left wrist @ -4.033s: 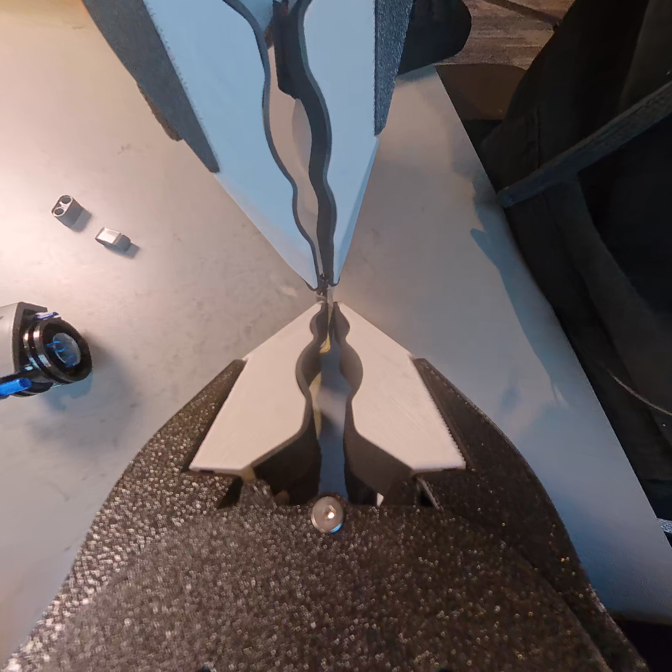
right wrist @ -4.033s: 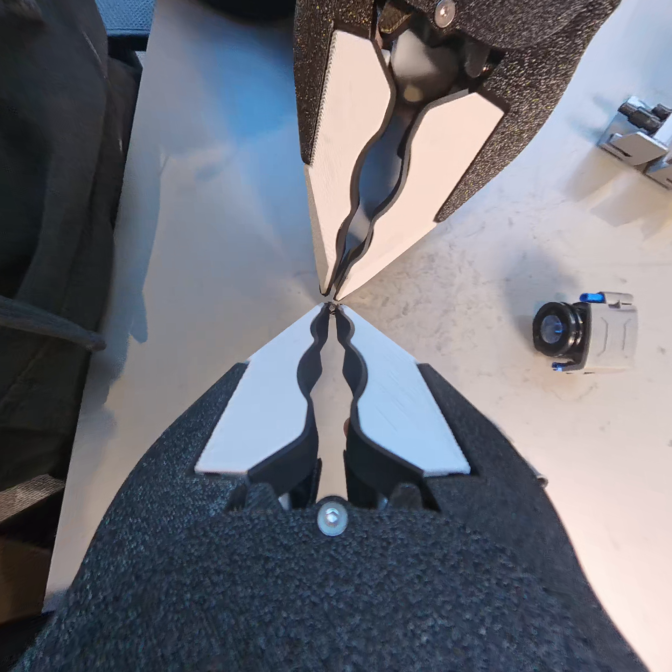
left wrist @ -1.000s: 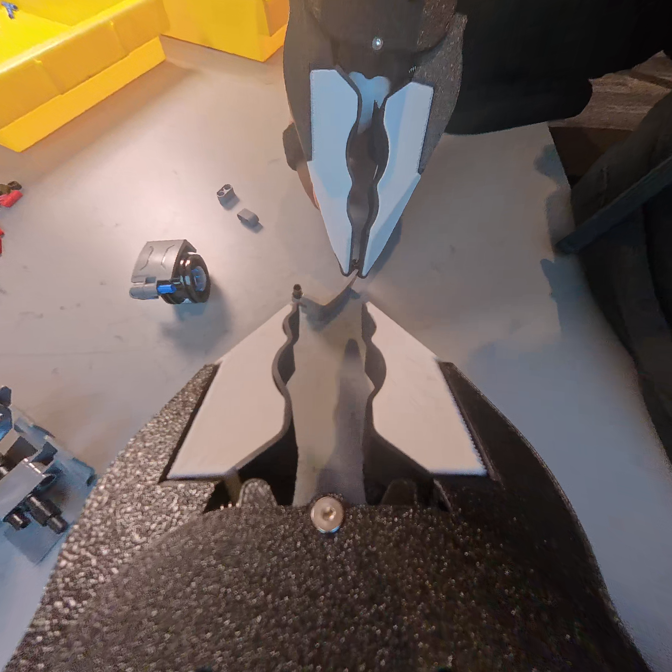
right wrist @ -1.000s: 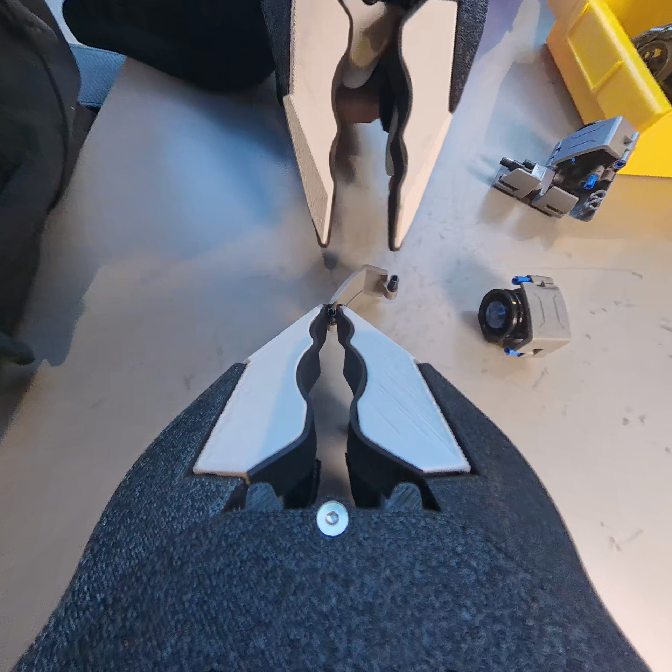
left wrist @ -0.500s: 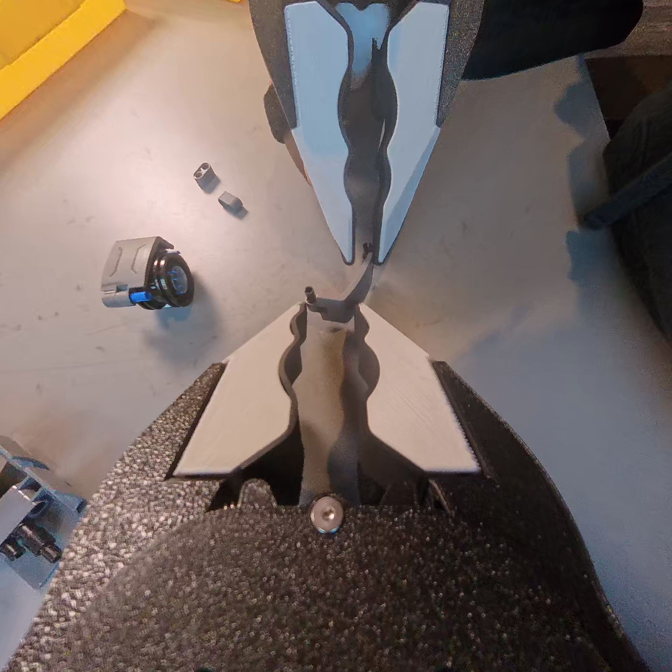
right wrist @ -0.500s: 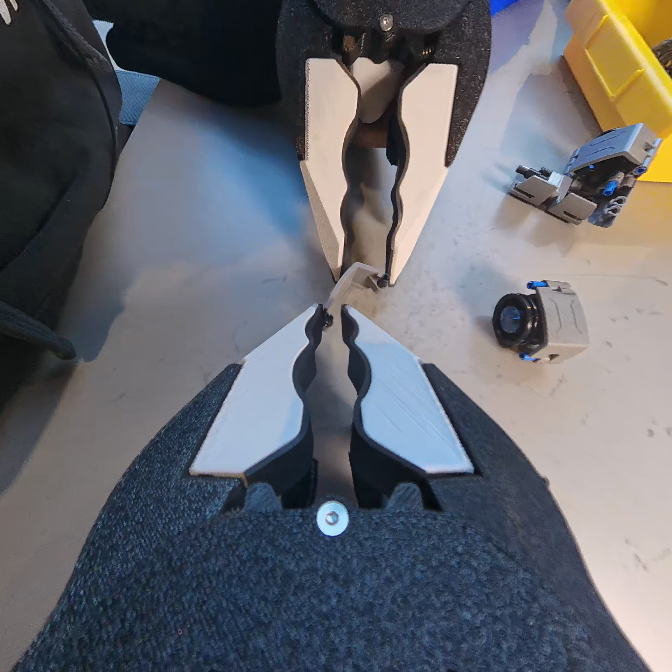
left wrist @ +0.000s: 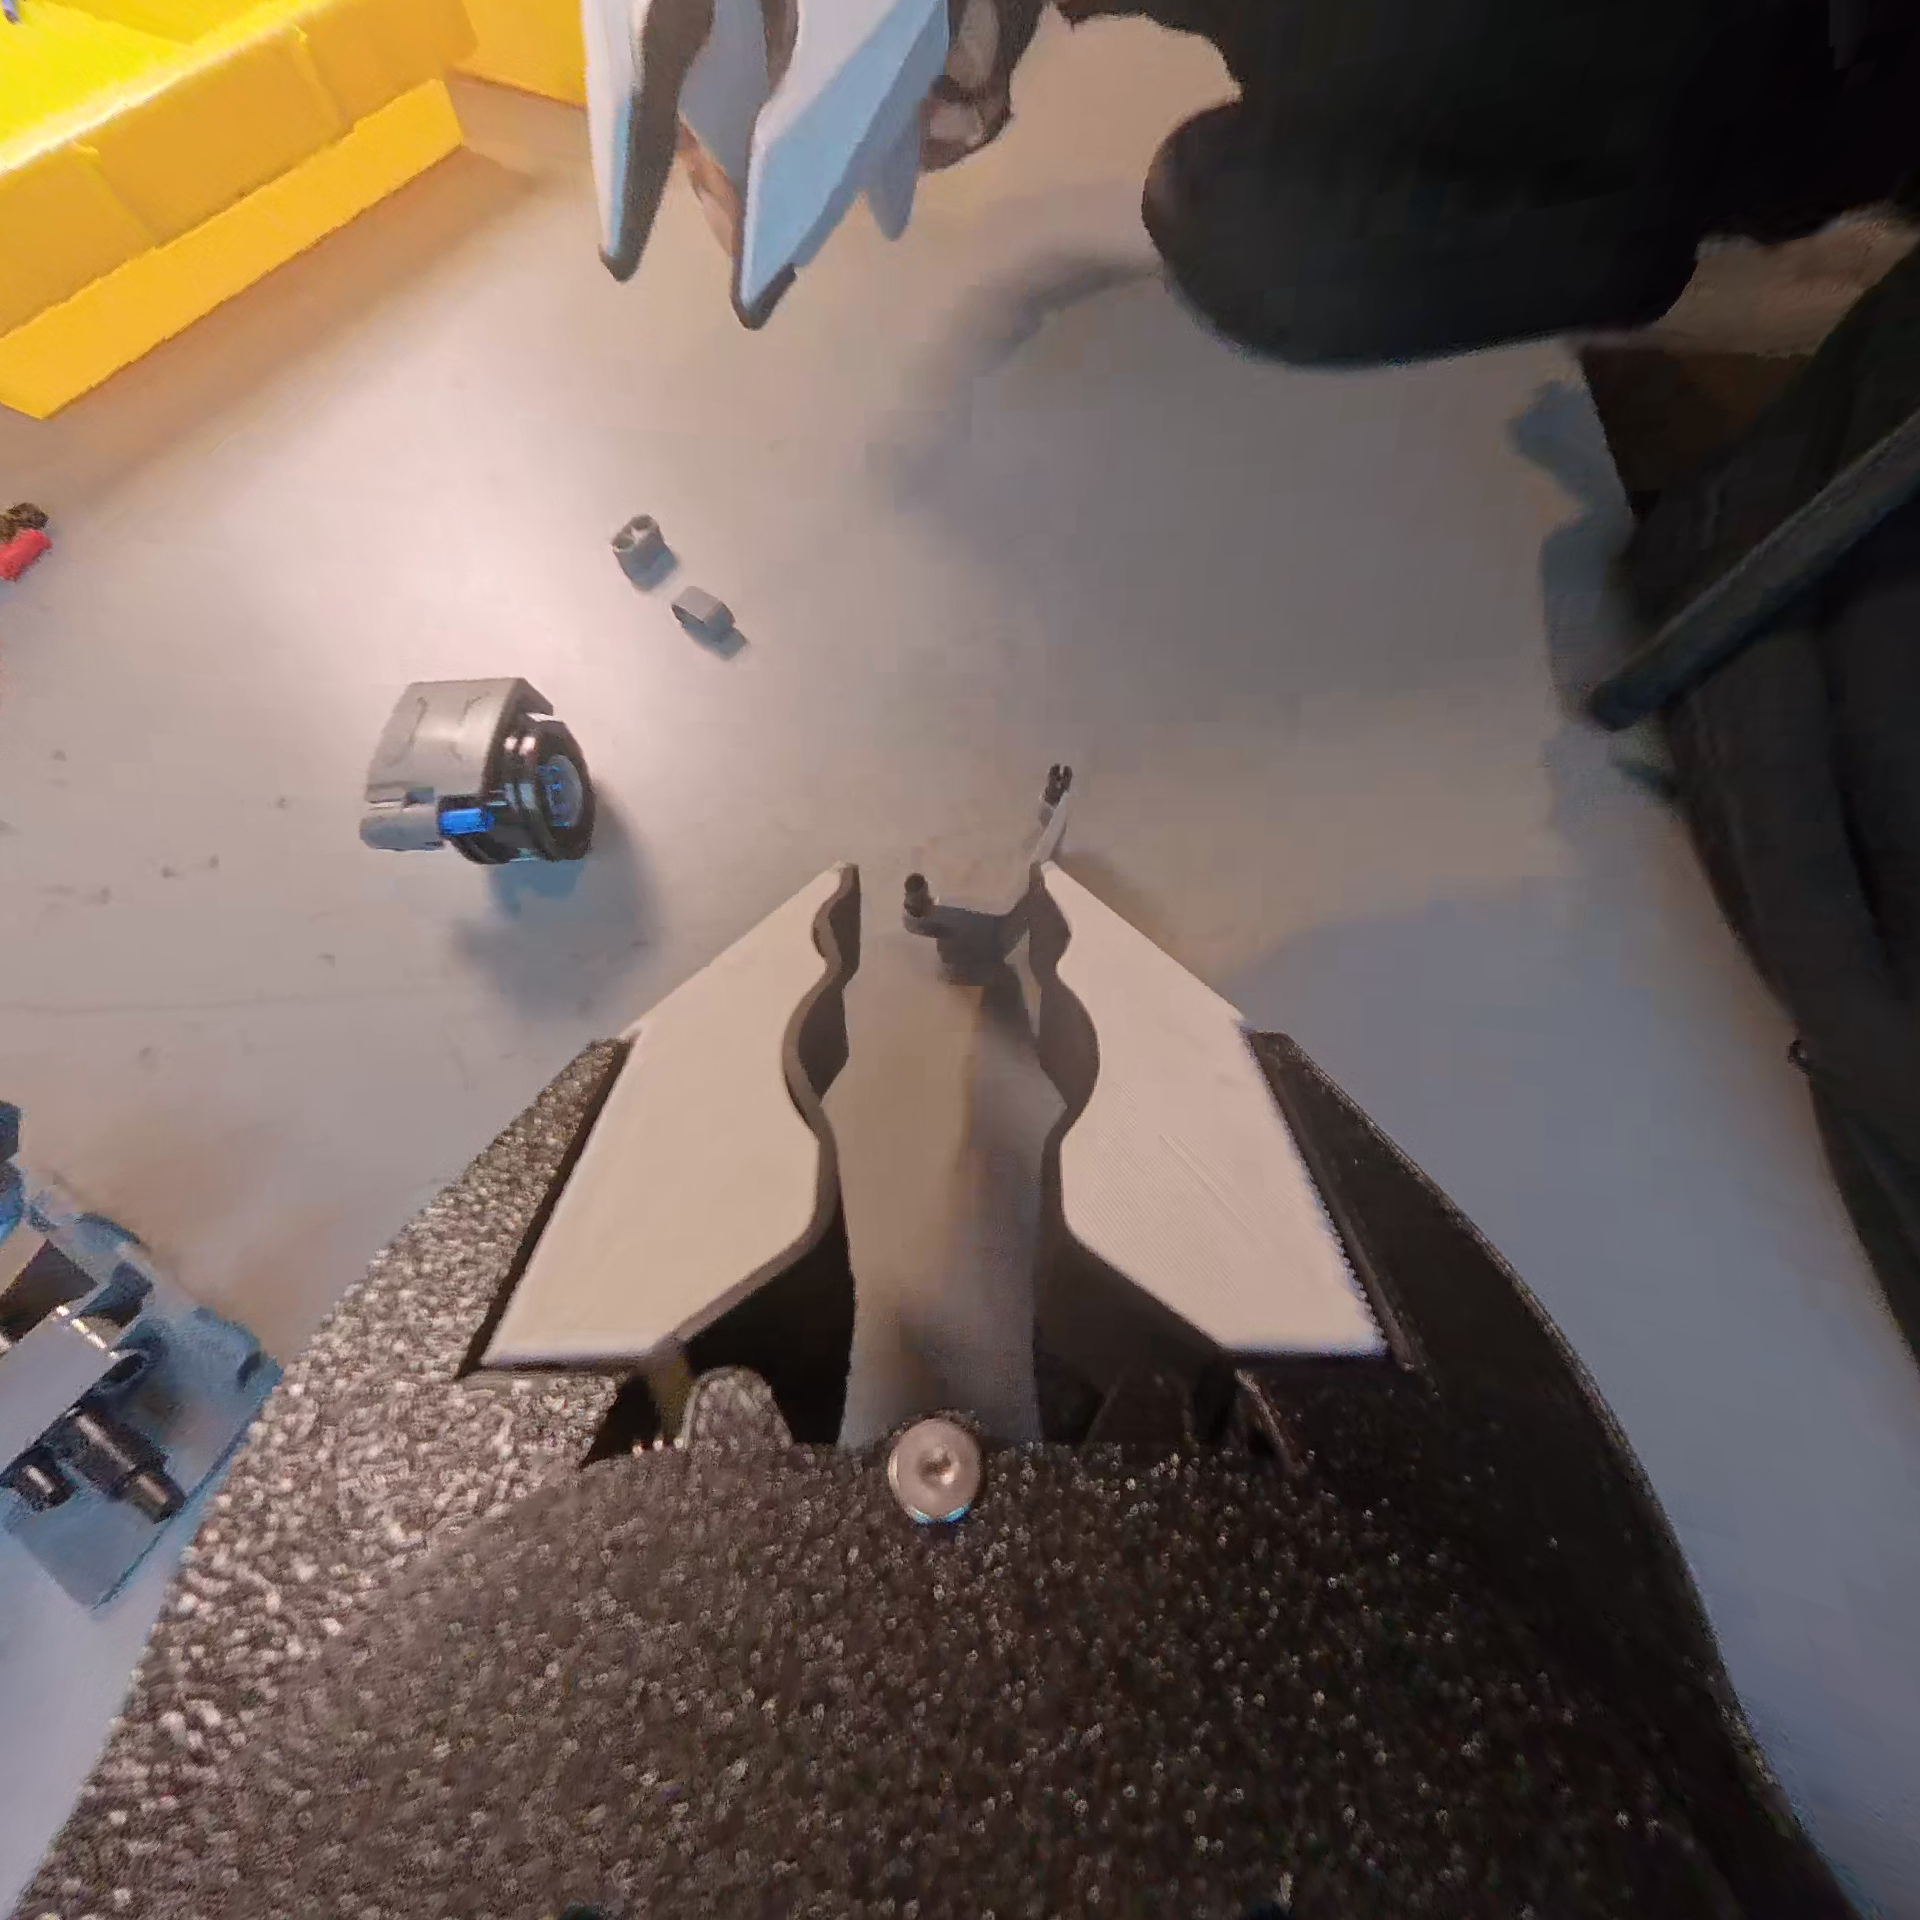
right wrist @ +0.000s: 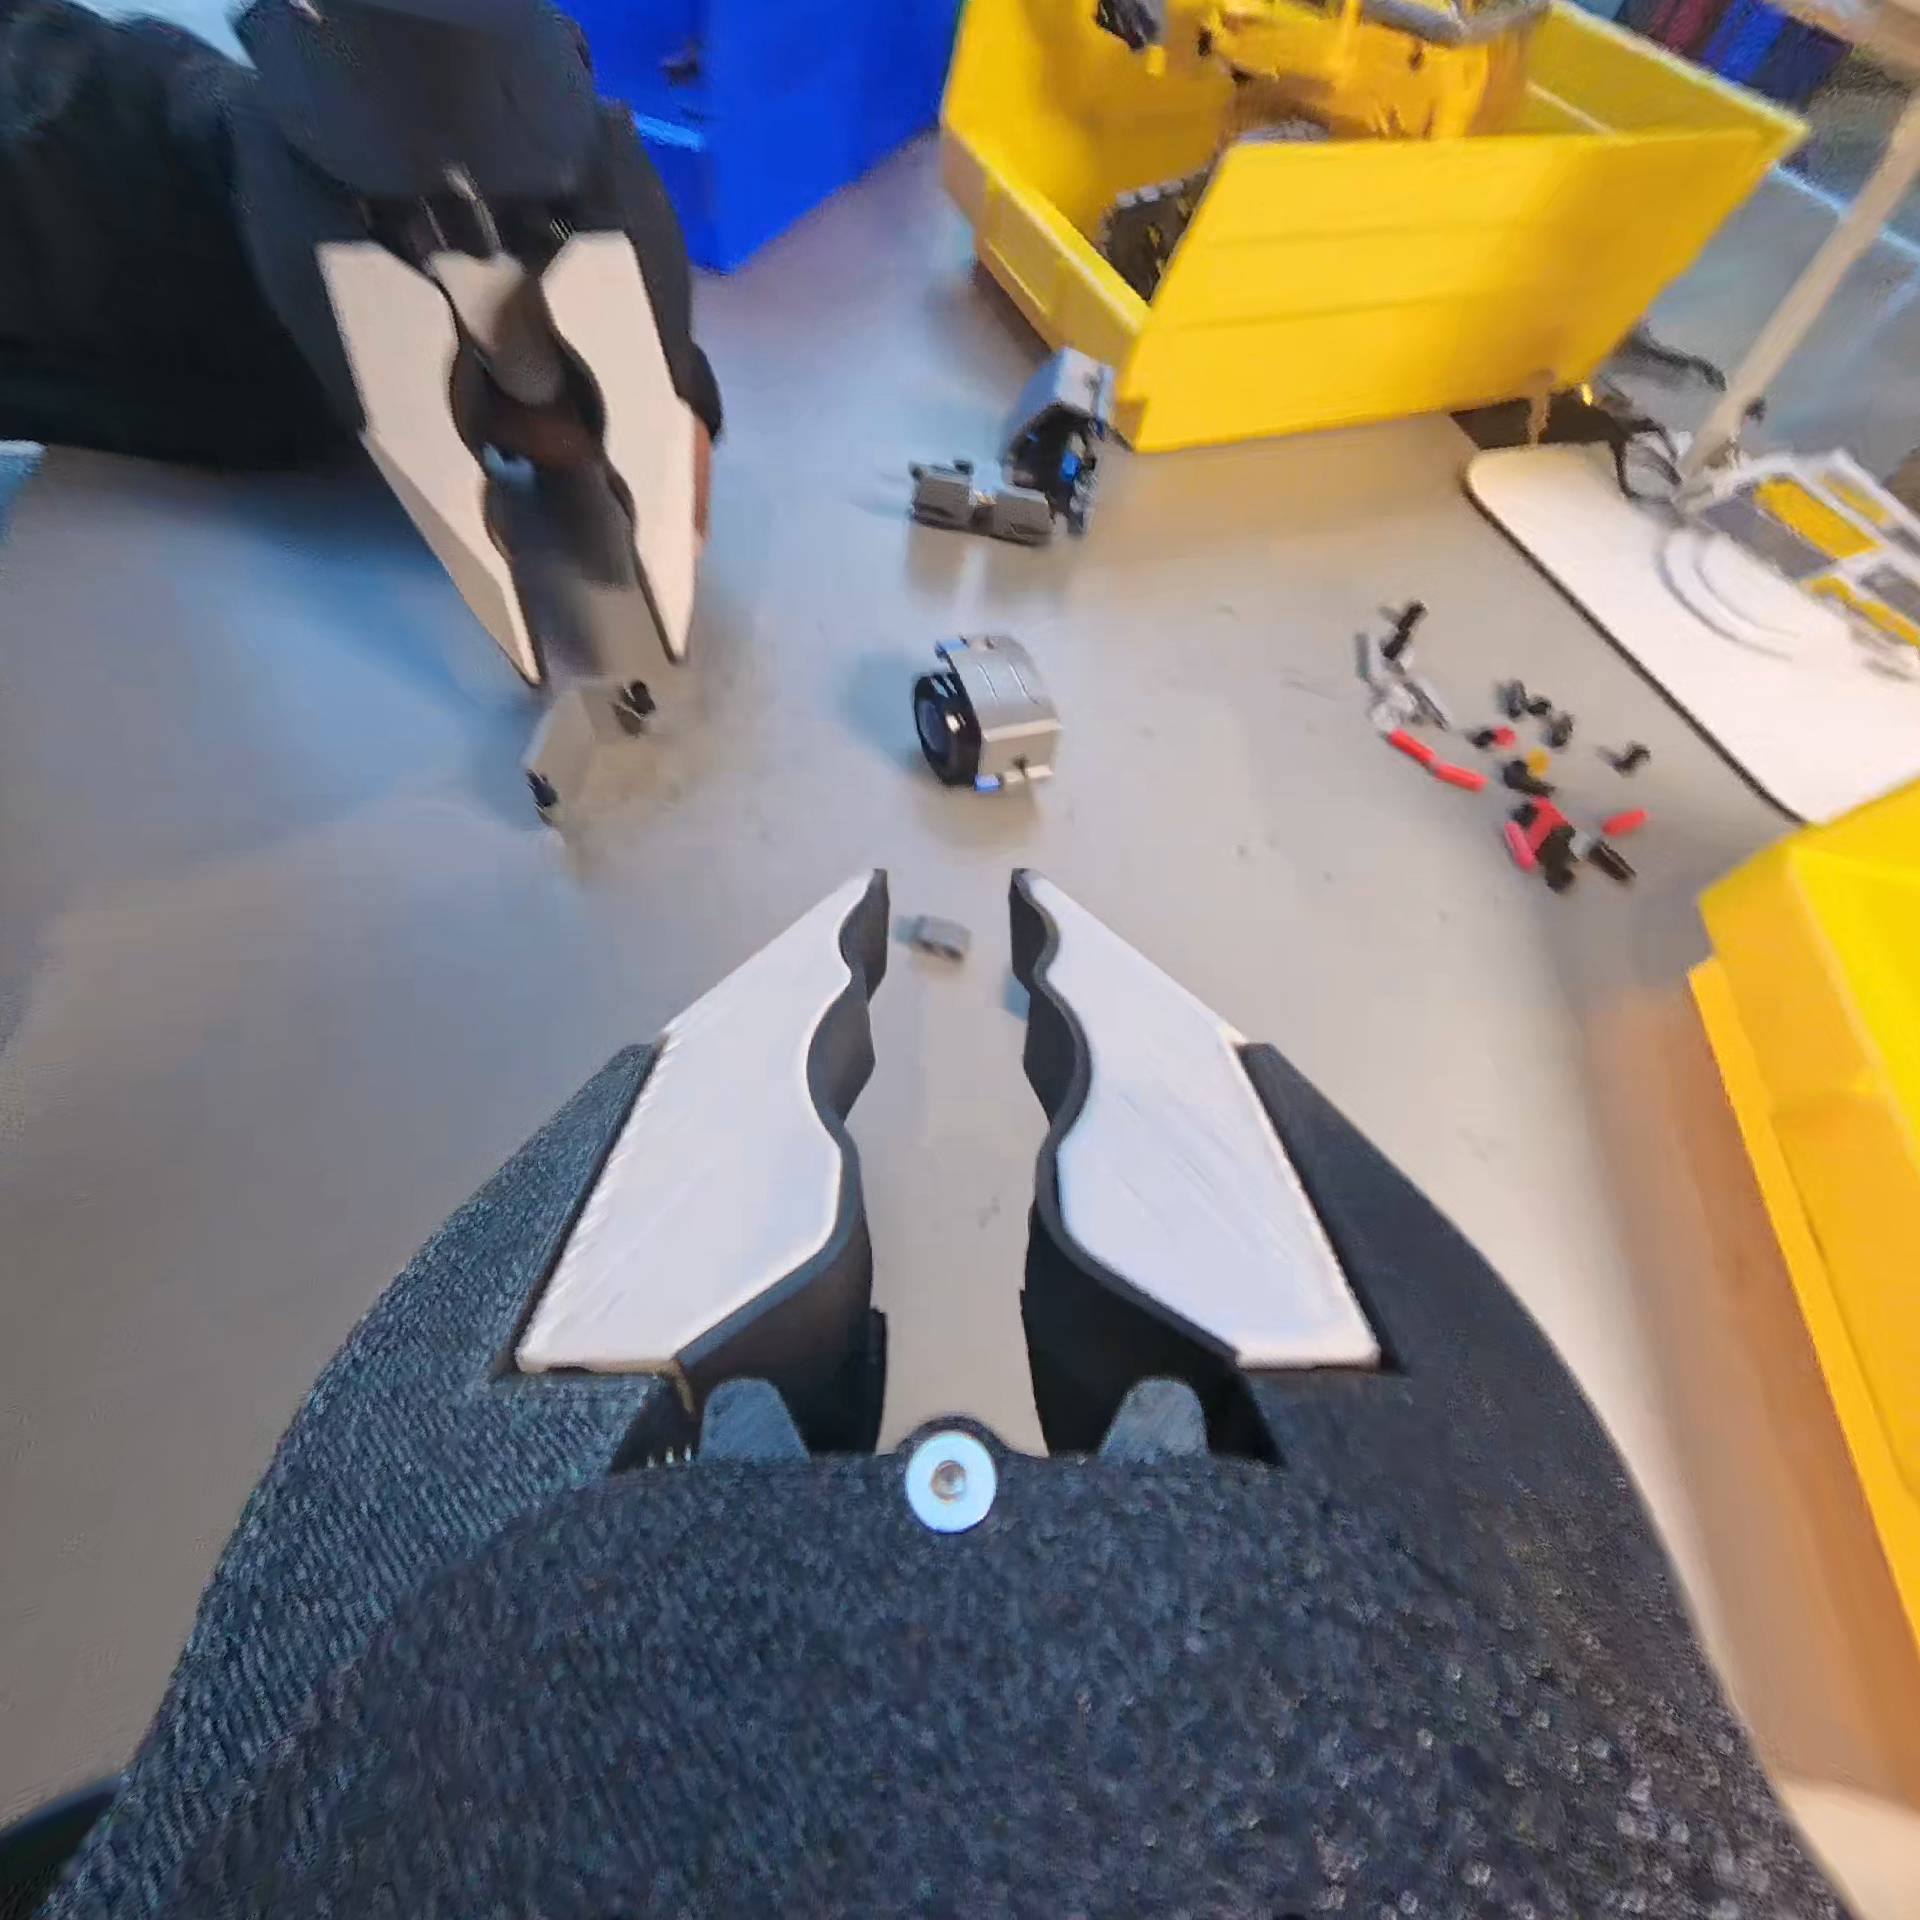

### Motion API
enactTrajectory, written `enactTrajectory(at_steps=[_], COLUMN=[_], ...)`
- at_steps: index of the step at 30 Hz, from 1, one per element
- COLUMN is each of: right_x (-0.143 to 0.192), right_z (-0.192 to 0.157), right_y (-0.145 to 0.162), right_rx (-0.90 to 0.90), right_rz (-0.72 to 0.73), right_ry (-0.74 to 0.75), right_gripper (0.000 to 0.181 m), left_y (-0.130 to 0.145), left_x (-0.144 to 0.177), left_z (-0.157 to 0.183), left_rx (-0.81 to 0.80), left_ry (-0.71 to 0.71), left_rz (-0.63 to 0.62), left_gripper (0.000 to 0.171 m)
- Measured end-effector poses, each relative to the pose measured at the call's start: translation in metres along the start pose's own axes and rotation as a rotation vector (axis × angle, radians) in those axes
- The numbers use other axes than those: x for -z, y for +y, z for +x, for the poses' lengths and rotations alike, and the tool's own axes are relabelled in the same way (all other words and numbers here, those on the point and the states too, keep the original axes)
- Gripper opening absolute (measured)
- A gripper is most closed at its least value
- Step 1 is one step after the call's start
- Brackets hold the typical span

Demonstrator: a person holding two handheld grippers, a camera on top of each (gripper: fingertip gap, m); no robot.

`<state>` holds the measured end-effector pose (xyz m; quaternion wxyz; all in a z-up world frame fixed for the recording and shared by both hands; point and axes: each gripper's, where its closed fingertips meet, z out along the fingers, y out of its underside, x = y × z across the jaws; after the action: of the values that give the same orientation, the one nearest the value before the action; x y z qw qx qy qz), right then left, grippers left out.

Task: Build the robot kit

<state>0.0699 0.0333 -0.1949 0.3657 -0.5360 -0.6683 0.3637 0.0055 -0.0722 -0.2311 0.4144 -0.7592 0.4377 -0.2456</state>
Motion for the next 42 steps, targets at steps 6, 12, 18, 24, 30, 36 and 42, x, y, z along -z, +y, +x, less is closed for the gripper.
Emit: enactTrajectory(at_steps=[6,12,18,24,30,36,42], right_x=[-0.004,-0.032,-0.039,-0.029,-0.027,-0.049,-0.048], right_z=[0.011,0.024,0.028,0.027,-0.018,-0.074,-0.072], right_y=[0.046,0.049,0.054,0.051,-0.022,-0.052,-0.064], right_rx=[-0.035,-0.064,0.03,0.006,0.039,0.222,0.258], right_rz=[-0.182,-0.237,-0.348,-0.296,0.07,0.193,0.252], right_ry=[0.031,0.068,0.121,0.118,-0.036,-0.115,-0.023], right_gripper=[0.022,0.021,0.006,0.006,0.006,0.006,0.006], left_y=[-0.012,-0.011,-0.012,-0.013,-0.037,-0.056,-0.07], left_x=[0.011,0.009,0.009,0.011,0.011,0.013,0.027], left_z=[-0.023,-0.023,-0.021,-0.019,-0.01,-0.001,-0.014], left_rx=[0.072,0.056,0.049,0.041,0.067,0.237,0.481], left_ry=[-0.088,-0.098,-0.095,-0.096,-0.047,0.096,0.202], left_rz=[0.099,0.087,0.092,0.1,0.213,0.338,0.482], left_gripper=[0.034,0.032,0.031,0.03,0.024,0.019,0.021])
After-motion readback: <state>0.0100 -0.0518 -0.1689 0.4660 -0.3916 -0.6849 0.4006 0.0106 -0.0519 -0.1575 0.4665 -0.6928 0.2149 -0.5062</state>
